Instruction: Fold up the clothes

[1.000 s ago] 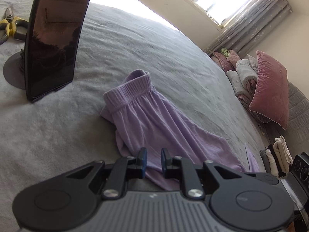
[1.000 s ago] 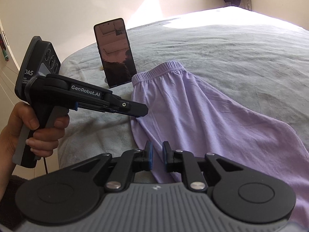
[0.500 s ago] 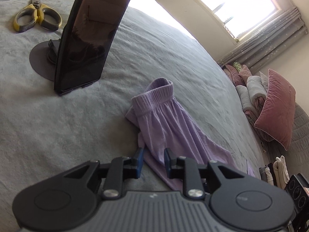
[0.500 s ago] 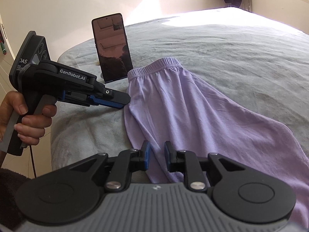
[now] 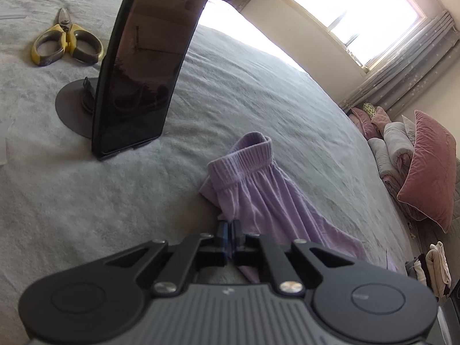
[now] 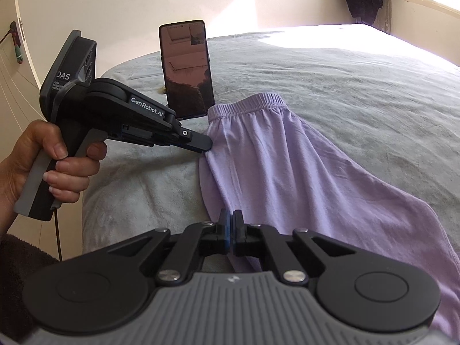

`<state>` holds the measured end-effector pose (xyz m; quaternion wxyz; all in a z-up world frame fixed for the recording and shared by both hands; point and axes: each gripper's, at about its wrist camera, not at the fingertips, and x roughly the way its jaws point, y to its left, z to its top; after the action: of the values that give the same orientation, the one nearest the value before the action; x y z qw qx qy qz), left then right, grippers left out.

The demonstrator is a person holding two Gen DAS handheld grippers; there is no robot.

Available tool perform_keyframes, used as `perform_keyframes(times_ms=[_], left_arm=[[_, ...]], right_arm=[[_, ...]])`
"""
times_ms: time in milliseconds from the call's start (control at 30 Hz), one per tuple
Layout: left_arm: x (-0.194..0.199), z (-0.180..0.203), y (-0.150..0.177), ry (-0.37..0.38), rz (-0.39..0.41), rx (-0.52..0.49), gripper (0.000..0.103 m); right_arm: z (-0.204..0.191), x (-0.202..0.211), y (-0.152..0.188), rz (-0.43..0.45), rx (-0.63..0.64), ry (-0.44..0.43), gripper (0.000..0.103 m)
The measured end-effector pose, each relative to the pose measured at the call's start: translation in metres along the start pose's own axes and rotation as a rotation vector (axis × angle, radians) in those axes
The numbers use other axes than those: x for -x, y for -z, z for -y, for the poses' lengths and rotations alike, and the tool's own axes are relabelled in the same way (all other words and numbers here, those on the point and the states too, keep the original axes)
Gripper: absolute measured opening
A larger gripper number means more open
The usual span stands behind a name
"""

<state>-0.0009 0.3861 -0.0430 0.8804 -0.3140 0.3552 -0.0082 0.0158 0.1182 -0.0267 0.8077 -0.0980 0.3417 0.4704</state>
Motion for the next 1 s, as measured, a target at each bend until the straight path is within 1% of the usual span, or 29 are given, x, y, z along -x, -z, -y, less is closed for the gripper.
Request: perform_keyframes(times_ms=[167,233,333,467,533,567,633,667,700,800,833,900,933,1000], left_arm=[[0.009,0.002,-0.002,-0.006,0.017,-0.023,0.002],[0.01,0.003,-0.002,-0.025,0.008,-0.04,0.002],[0.002,0.003,0.0,-0.071,-0.027,-0.07,0.002],[0.001,0.004,0.002,-0.083,-0.028,-0.087,0.003],[0.006,0.005,0.001,-0.085,0.0,-0.094,0.003],[0.009,0.006,0.0,-0.098,0.024,-0.1,0.008],[0.016,0.009,-0.003,-0.121,0.076,-0.115,0.012],[0.019,0.011,-0.004,-0.121,0.099,-0.115,0.013],[0.022,0.013,-0.005,-0.105,0.117,-0.115,0.014],[0.027,0.021,-0.007,-0.027,0.144,-0.123,0.02],[0.026,0.027,-0.006,-0.001,0.142,-0.133,0.024],[0.023,0.039,-0.003,0.049,0.126,-0.153,0.026],[0.021,0.044,-0.001,0.072,0.11,-0.159,0.028],[0.015,0.054,0.003,0.117,0.078,-0.172,0.031]], right_arm=[[-0.004,0.002,-0.002,-0.004,-0.002,-0.039,0.001],[-0.005,-0.001,0.0,-0.021,-0.001,-0.043,0.001],[-0.004,-0.01,0.004,-0.052,-0.016,-0.048,0.001],[-0.005,-0.017,0.007,-0.071,-0.031,-0.049,0.001],[-0.005,-0.016,0.006,-0.068,-0.044,-0.051,0.003],[-0.005,-0.016,0.006,-0.066,-0.05,-0.053,0.004],[-0.003,-0.014,0.006,-0.061,-0.079,-0.063,0.013],[-0.003,-0.013,0.005,-0.062,-0.096,-0.062,0.013],[-0.003,-0.012,0.003,-0.063,-0.11,-0.055,0.013],[-0.002,-0.006,0.0,-0.052,-0.146,-0.028,0.014],[-0.001,-0.003,-0.001,-0.053,-0.16,-0.016,0.017],[0.003,0.004,-0.001,-0.06,-0.191,0.018,0.028],[0.004,0.009,-0.001,-0.062,-0.205,0.037,0.037],[0.006,0.024,-0.001,-0.067,-0.232,0.081,0.038]])
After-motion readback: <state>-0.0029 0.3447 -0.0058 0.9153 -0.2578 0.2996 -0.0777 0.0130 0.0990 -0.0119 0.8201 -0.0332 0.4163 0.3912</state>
